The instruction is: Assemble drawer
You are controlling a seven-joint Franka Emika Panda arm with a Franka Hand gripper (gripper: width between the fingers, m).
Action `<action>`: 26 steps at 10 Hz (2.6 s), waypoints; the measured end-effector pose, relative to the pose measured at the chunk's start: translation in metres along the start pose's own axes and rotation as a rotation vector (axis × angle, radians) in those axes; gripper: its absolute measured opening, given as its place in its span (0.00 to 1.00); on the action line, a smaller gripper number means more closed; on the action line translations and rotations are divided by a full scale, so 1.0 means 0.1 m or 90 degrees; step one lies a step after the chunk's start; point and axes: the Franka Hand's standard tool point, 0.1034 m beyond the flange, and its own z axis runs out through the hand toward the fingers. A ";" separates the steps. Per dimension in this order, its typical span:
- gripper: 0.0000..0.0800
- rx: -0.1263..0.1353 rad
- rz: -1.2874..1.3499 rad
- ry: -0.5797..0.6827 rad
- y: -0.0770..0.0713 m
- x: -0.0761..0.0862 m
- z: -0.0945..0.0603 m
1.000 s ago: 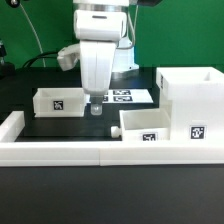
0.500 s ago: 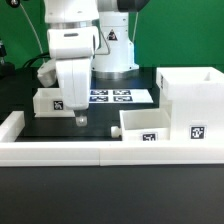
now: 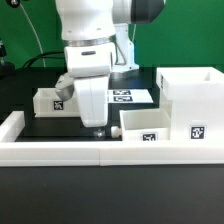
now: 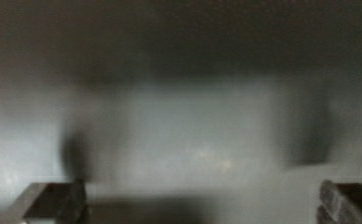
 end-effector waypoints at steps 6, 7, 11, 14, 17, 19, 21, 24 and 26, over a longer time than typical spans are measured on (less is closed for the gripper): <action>0.81 0.002 0.081 -0.004 -0.01 0.17 0.02; 0.81 0.002 0.096 -0.005 -0.01 0.19 0.02; 0.81 0.003 0.129 -0.009 -0.01 0.19 0.02; 0.81 0.006 0.109 -0.009 -0.02 0.17 0.02; 0.81 0.013 0.023 -0.019 -0.02 0.17 0.02; 0.81 0.019 0.032 -0.027 -0.03 0.19 0.02; 0.81 0.019 0.033 -0.027 -0.03 0.18 0.02; 0.81 0.016 0.004 -0.026 -0.02 0.17 0.02; 0.81 -0.001 0.012 -0.026 -0.01 0.19 0.04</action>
Offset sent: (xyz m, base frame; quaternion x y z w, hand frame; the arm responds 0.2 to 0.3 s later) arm 0.0019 0.0265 0.0052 0.0001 -0.0018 0.0068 1.0000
